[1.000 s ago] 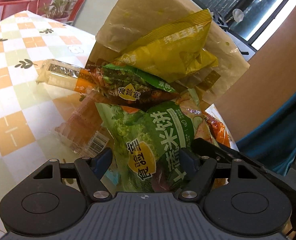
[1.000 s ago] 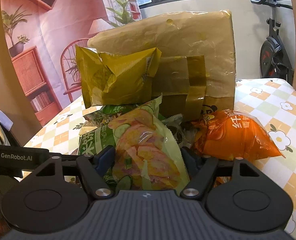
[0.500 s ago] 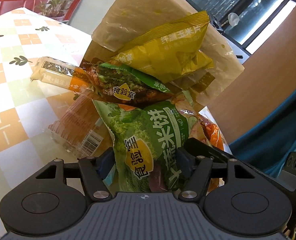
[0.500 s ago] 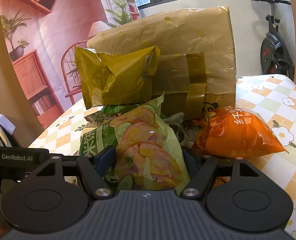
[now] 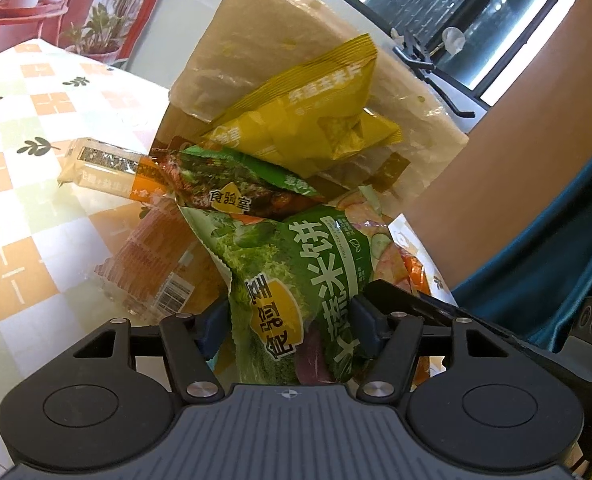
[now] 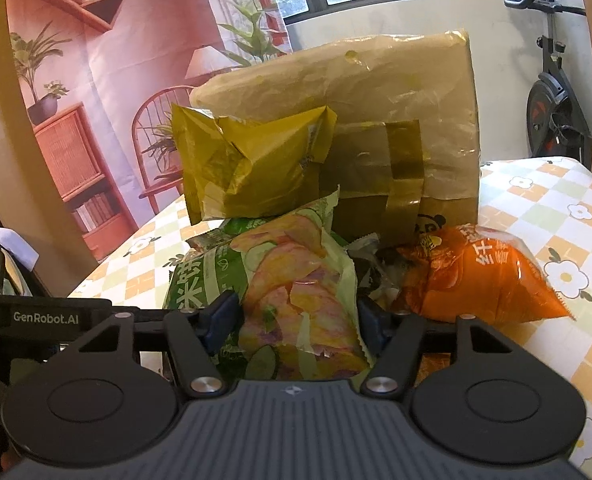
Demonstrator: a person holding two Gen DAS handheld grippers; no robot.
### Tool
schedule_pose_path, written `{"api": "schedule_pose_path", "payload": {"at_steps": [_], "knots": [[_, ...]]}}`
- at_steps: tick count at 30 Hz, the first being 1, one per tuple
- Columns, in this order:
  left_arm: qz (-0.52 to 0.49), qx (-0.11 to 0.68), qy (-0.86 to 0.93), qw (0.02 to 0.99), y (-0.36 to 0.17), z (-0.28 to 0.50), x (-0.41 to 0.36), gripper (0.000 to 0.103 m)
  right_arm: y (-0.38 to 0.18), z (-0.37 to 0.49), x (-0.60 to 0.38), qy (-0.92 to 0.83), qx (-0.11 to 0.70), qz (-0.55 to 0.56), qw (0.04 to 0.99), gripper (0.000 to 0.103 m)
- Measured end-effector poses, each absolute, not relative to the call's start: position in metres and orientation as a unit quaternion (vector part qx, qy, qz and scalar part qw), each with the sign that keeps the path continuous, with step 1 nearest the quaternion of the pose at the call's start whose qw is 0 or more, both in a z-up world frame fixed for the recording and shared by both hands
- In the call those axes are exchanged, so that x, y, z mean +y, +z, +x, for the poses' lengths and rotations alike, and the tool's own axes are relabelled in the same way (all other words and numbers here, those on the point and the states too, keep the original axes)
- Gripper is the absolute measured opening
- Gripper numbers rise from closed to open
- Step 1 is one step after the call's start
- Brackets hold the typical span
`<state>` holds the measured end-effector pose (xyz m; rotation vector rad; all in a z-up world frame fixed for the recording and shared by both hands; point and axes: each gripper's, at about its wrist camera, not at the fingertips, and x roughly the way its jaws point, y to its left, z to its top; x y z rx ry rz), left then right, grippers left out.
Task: Organize snacks
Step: 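Grasp the green rice-cracker bag with the left tool while the right grasps the clear chip bag, then lift the green bag with the left tool while the right carries the chip bag over the box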
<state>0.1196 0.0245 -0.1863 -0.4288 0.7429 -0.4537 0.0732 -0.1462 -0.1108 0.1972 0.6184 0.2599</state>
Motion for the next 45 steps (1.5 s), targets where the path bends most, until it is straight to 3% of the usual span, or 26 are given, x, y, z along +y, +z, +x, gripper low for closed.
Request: {"api": "schedule_pose_path", "payload": {"at_steps": [14,31,45], "knots": [[-0.175,0.317,-0.231,0.903,-0.15,0.1,0.02,0.067,-0.081,0.048,-0.142,0.127,0.267,0.095,0.951,0.065],[-0.072,0.219,-0.273,0.934,-0.031,0.132,0.009,0.067,0.013,0.066,-0.151,0.141,0.195,0.141,0.96,0.065],[-0.052,0.216,-0.276,0.935,-0.03,0.16,0.013,0.067,0.015,0.11,-0.149,0.144,0.188,0.136,0.962,0.065]]}}
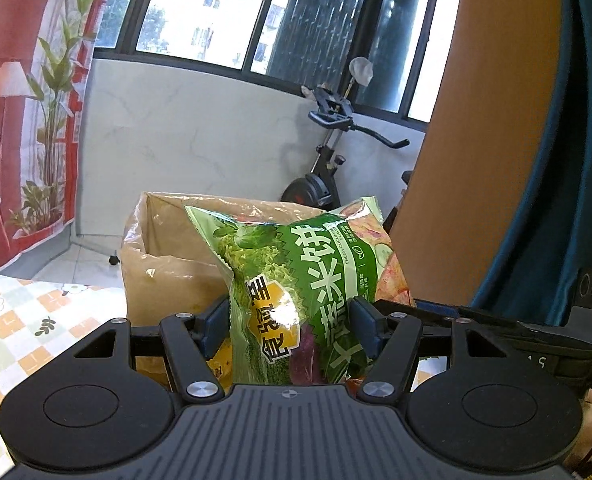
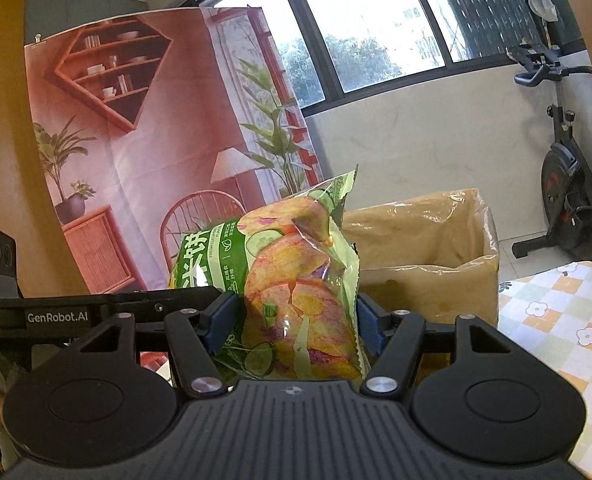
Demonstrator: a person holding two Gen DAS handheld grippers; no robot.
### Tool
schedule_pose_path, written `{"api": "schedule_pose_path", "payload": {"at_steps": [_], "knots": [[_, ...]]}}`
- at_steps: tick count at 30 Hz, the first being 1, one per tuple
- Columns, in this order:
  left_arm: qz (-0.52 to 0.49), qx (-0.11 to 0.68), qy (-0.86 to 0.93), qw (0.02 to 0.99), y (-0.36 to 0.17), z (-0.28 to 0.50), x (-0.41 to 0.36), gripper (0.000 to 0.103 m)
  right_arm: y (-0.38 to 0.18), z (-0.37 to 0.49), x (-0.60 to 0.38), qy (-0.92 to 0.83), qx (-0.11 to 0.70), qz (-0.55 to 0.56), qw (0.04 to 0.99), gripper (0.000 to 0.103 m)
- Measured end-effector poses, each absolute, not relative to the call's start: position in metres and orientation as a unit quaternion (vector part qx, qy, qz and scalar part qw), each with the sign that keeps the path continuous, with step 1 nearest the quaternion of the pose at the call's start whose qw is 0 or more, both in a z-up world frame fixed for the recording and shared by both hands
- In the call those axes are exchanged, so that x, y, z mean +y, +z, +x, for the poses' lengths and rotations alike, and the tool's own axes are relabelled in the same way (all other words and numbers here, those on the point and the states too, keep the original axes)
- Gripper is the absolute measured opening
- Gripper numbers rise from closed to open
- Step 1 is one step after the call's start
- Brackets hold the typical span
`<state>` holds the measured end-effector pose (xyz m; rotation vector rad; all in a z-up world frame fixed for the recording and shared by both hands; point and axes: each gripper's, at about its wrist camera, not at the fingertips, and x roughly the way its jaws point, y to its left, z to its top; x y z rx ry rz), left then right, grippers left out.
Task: Organize snacks
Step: 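Lift the green bag with the left tool while the right carries the chip bag over the box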
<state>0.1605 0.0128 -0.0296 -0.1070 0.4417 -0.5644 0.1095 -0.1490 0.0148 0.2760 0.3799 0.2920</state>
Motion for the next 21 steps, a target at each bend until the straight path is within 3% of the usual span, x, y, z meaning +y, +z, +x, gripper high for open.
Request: {"api": "schedule_pose_path", "payload": {"at_steps": [21], "knots": [[-0.014,0.228,-0.264,0.937,0.017,0.252,0.003,0.067,0.045,0.203,-0.175,0.161,0.176,0.174,0.956,0.065]]}}
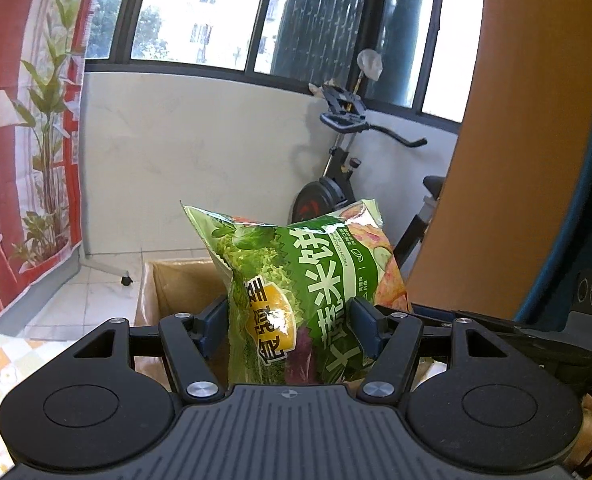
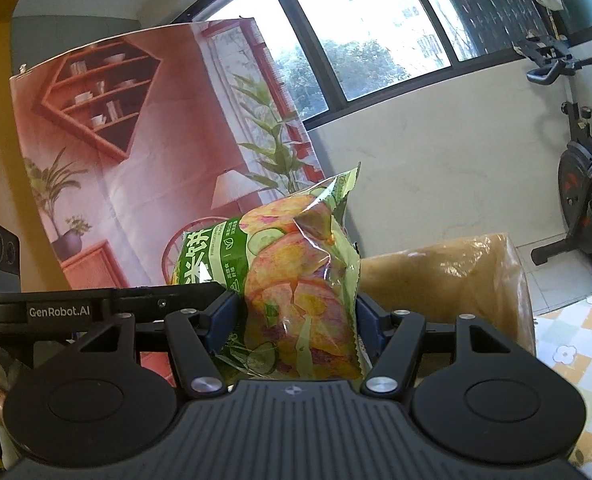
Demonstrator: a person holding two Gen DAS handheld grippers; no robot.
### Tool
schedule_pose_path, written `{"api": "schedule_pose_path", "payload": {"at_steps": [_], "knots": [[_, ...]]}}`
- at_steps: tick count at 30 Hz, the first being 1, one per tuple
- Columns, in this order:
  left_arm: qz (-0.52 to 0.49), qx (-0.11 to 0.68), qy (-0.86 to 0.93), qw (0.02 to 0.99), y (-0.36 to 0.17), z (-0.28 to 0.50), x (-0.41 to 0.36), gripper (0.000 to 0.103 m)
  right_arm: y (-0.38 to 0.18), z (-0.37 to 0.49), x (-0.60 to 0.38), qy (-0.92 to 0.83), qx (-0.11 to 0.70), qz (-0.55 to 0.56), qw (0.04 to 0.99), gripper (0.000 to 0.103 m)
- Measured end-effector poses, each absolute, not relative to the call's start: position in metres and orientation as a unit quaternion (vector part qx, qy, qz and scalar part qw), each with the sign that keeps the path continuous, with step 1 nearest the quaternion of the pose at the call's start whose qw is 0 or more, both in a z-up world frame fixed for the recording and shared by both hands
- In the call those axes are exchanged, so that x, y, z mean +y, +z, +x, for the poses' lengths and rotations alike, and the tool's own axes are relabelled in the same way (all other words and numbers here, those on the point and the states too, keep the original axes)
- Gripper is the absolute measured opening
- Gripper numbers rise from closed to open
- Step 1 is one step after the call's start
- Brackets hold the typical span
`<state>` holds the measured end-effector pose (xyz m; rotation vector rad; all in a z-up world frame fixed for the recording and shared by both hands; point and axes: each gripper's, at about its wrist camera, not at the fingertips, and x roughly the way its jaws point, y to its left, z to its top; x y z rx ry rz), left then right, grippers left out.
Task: Organize snacks
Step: 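Lift the green bag with the left tool while the right carries the chip bag over the box, then open the left tool over the box while the right tool releases its chip bag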
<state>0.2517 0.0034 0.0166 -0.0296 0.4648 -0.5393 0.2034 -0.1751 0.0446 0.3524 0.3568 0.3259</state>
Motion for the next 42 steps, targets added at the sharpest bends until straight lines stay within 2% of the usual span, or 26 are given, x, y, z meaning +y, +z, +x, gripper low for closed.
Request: {"api": "schedule_pose_path", "payload": {"at_steps": [12,27,36,42], "knots": [[-0.018,0.275,-0.255,0.927,-0.001,0.314,0.008,0.068,0.019,0.262,-0.184,0.145,0.23,0.203,0.941,0.065],[-0.035,0.326,-0.218,0.919,-0.021,0.349,0.021,0.069,-0.005,0.295,-0.188,0.114,0.289,0.247,0.918,0.068],[-0.014,0.311,-0.198,0.93,-0.017,0.338,0.027,0.069,-0.012,0.289,-0.185,0.098,0.313,0.222,0.918,0.069],[0.002,0.282,-0.191,0.94,-0.002,0.316,0.031,0.069,0.003,0.273,-0.179,0.099,0.289,0.191,0.933,0.069]]}}
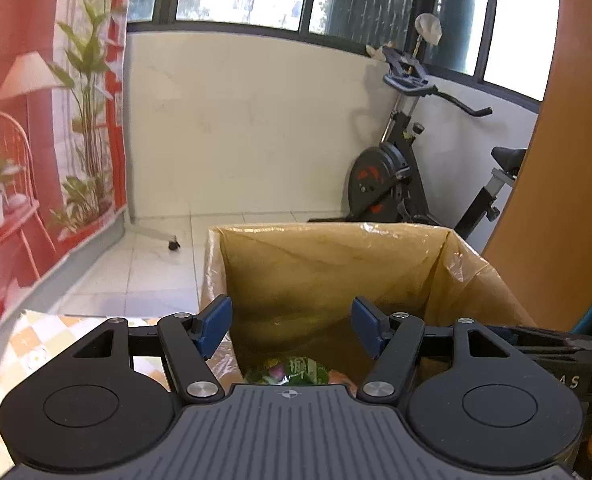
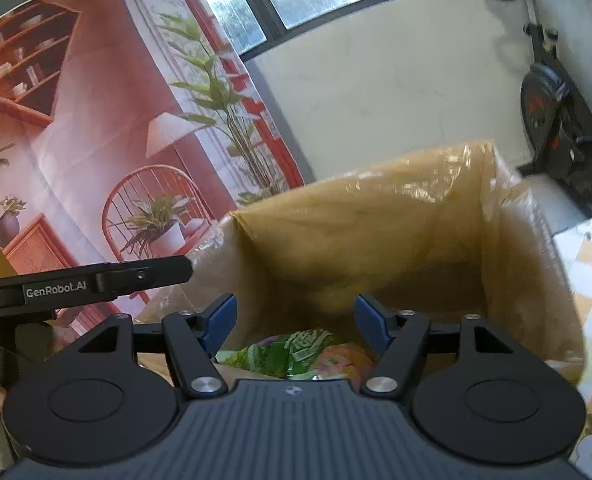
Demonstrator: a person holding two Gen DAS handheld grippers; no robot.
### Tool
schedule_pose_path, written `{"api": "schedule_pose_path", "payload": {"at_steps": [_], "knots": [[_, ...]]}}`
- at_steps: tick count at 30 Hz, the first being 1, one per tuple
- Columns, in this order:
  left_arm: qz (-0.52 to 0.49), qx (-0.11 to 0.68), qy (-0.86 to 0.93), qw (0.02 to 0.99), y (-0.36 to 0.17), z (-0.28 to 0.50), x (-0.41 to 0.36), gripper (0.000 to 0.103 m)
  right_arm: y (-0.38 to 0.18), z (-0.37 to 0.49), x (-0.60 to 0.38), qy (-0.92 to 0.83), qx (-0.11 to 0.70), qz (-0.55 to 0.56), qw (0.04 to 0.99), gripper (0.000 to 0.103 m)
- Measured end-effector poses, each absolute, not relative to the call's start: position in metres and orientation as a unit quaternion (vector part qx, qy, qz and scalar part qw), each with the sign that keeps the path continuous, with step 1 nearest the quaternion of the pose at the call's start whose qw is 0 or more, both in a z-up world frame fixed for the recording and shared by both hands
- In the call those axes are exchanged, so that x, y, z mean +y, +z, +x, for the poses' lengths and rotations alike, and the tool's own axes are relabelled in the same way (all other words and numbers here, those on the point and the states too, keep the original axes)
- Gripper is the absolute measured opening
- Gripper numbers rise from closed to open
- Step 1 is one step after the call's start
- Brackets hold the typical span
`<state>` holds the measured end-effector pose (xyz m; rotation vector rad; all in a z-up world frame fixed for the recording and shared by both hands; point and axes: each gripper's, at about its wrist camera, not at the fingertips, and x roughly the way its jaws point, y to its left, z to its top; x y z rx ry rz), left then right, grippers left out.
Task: Organize snacks
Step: 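Open the left tool over the box while the right tool releases its chip bag, then move the left tool to the yellow corn-chip bag while the right approaches the orange bag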
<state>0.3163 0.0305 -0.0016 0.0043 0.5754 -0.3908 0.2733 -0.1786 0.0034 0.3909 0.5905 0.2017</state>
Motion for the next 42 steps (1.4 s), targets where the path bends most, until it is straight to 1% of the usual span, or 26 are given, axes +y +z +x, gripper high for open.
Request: {"api": "schedule_pose_path", "payload": {"at_steps": [5,11,20,23,31,32,33,36,42], "knots": [[0.015,0.257,-0.186,0.948,0.005,0.286,0.038,0.069,0.014,0.249,-0.176,0.096,0.256,0.168,0.947,0.069],[0.022,0.242,-0.184,0.952,0.0,0.251,0.046,0.069,0.018,0.213,-0.171,0.085,0.221,0.135,0.962,0.069],[0.024,0.222,-0.169,0.96,-0.005,0.209,0.066,0.07,0.012,0.167,-0.17,0.081,0.198,0.093,0.972,0.069],[0.012,0.224,-0.172,0.959,-0.019,0.197,0.071,0.073,0.003,0.154,-0.176,0.074,0.204,0.096,0.972,0.069],[-0.036,0.254,-0.18,0.95,-0.061,0.185,0.069,0.074,-0.036,0.138,-0.188,0.031,0.263,0.07,0.962,0.069],[-0.044,0.261,-0.18,0.947,-0.065,0.186,0.069,0.074,-0.04,0.137,-0.189,0.026,0.269,0.068,0.96,0.072],[-0.05,0.265,-0.18,0.946,-0.069,0.186,0.069,0.074,-0.044,0.136,-0.19,0.022,0.276,0.066,0.959,0.079],[-0.05,0.272,-0.175,0.945,-0.076,0.182,0.069,0.074,-0.058,0.135,-0.193,0.012,0.292,0.06,0.955,0.09],[-0.059,0.285,-0.168,0.942,-0.085,0.178,0.073,0.074,-0.09,0.141,-0.196,0.012,0.343,0.038,0.938,0.093]]}}
